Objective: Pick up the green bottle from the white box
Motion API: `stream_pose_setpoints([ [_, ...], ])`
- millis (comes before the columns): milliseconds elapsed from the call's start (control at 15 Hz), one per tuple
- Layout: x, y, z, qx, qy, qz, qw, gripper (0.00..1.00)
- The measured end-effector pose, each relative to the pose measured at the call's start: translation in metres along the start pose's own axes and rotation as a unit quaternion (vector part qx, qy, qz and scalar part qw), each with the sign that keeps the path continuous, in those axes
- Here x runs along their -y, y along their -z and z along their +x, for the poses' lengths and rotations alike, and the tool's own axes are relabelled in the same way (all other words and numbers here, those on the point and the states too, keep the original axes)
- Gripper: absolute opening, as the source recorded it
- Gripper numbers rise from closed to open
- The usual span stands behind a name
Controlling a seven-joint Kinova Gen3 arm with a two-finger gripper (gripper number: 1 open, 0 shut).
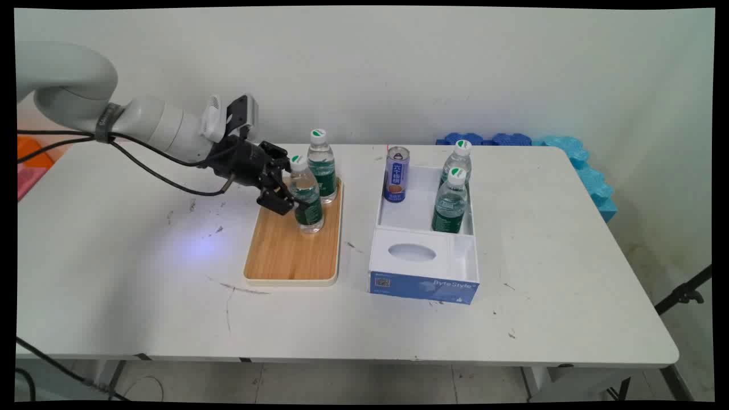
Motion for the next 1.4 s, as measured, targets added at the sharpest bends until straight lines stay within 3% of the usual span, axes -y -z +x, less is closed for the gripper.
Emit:
stream_pose_setpoints([
  [467, 0.002, 0.033, 0.03, 0.008, -0.007, 0.017, 0.9998, 1.0],
  [867, -0.015, 0.065, 0.095, 0.021, -0.023, 0.016, 0.9994, 1.0],
  [1200, -0.026, 0.057, 0.137, 0.022, -0.026, 0.006, 0.9994, 1.0],
  [1400, -0.032, 0.034, 0.16, 0.026, -0.025, -0.006, 0.9993, 1.0],
])
